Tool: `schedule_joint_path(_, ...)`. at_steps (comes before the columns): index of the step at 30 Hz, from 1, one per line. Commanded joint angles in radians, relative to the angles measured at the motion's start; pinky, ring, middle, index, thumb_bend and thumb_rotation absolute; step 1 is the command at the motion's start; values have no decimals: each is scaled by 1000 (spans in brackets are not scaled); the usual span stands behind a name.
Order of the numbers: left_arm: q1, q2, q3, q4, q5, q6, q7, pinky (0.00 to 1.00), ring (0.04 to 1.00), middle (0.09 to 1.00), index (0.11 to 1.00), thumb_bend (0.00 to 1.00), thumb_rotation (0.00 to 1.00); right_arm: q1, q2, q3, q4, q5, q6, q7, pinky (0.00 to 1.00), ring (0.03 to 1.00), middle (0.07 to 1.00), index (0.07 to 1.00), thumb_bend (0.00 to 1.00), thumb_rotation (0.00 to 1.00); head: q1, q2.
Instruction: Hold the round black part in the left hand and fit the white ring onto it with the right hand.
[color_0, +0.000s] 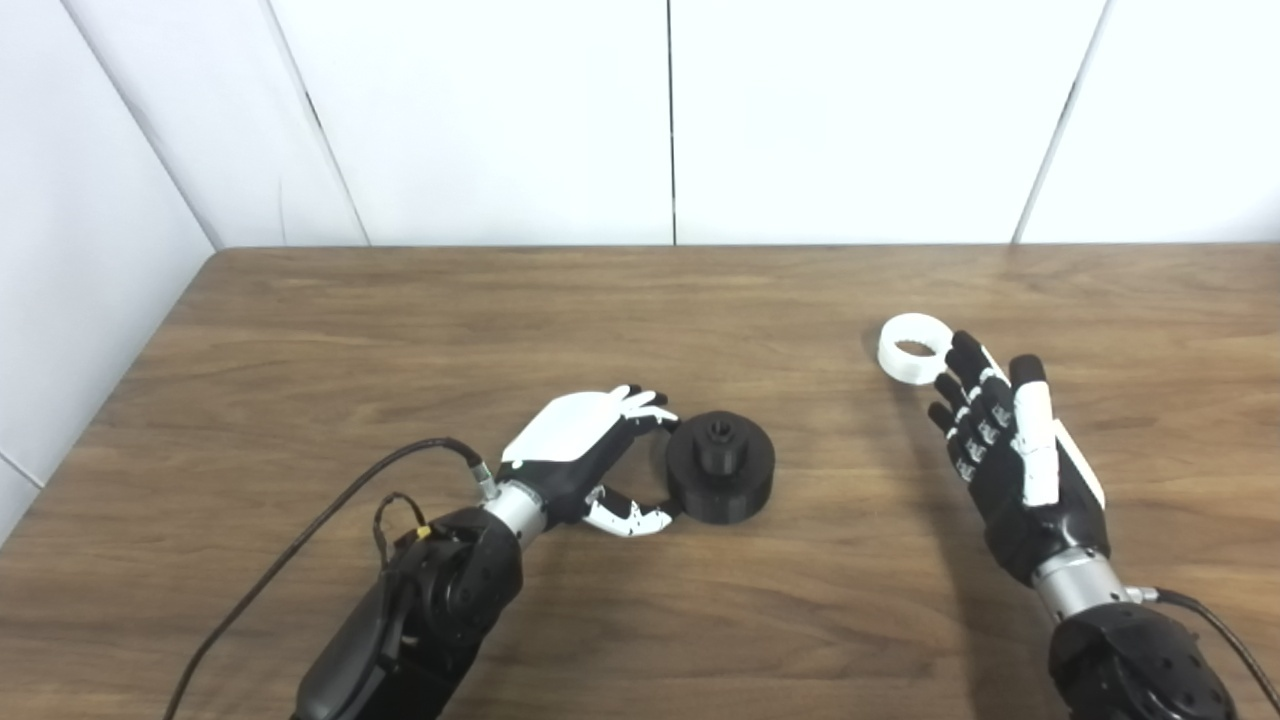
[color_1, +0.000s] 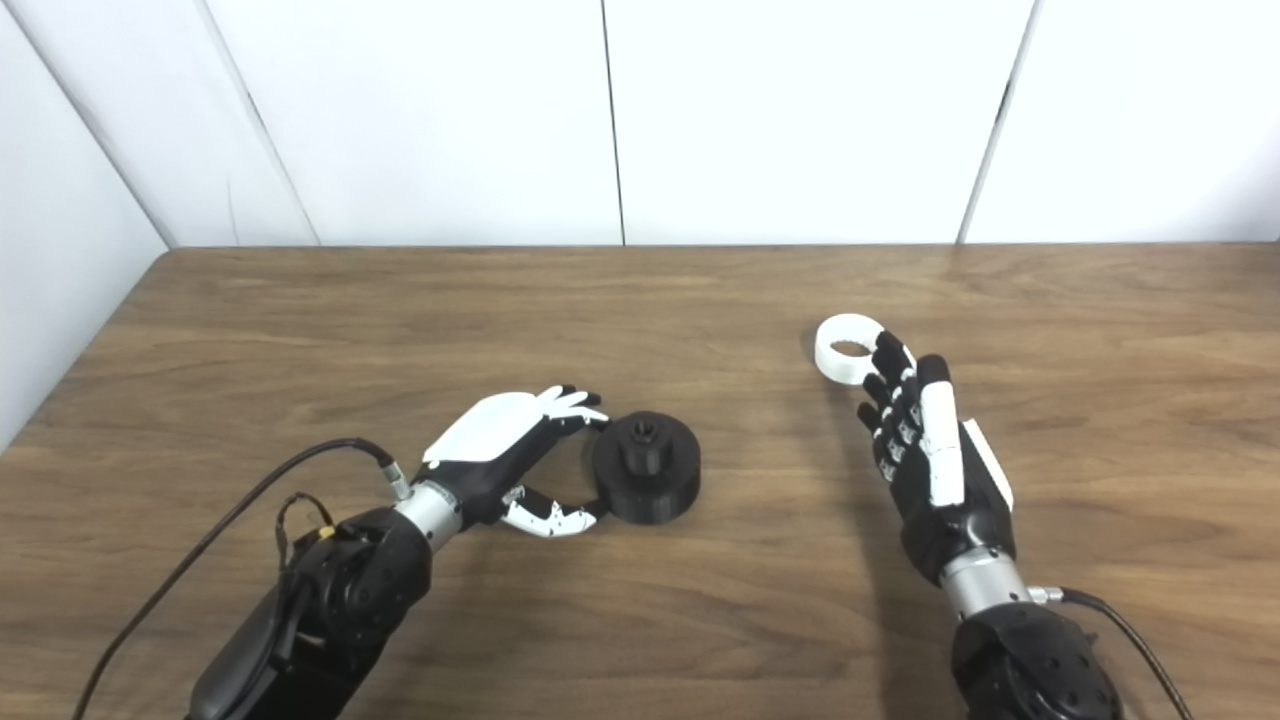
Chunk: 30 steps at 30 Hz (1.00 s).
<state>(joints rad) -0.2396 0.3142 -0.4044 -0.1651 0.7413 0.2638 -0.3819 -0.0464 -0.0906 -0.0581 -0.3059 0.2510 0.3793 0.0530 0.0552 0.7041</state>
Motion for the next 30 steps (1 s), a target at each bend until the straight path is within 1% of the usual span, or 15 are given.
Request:
schedule_joint_path(1,-33,0,-6,-9,11,-5,-12,955,1000,960,802,994,306,-33,-5,-2,-26,3,-21,12,1000,1000,1000,966,642,1000,2,2)
schedule_joint_path(7,-45,9,6,-31,1,0,-43,952,1000,959,794,985,313,-37,-6,-4,-14,4,-27,14,1000,1000,1000,962,655,1000,10,-1)
schedule_joint_path(12,-63,19,20,-76,-7,41,-110,950,1000,967,800,979,305,-42,-8,1,2,0,-35,21,1000,1000,1000,971,659,1000,21,-7)
schedule_joint_path(18,-90,37,44,-120,-30,74,-183,942,1000,966,798,993,326,-47,-1,1,18,-1,-41,25,1000,1000,1000,964,659,1000,29,-9)
schedule_joint_path(23,-106,42,48,-121,-31,87,-203,940,1000,966,800,997,324,-50,8,3,22,1,-40,24,1000,1000,1000,966,661,1000,23,-10)
schedule_joint_path(30,-106,33,32,-87,-14,63,-181,944,1000,964,795,983,318,-46,2,5,14,-8,-43,25,1000,1000,1000,968,662,1000,18,-8)
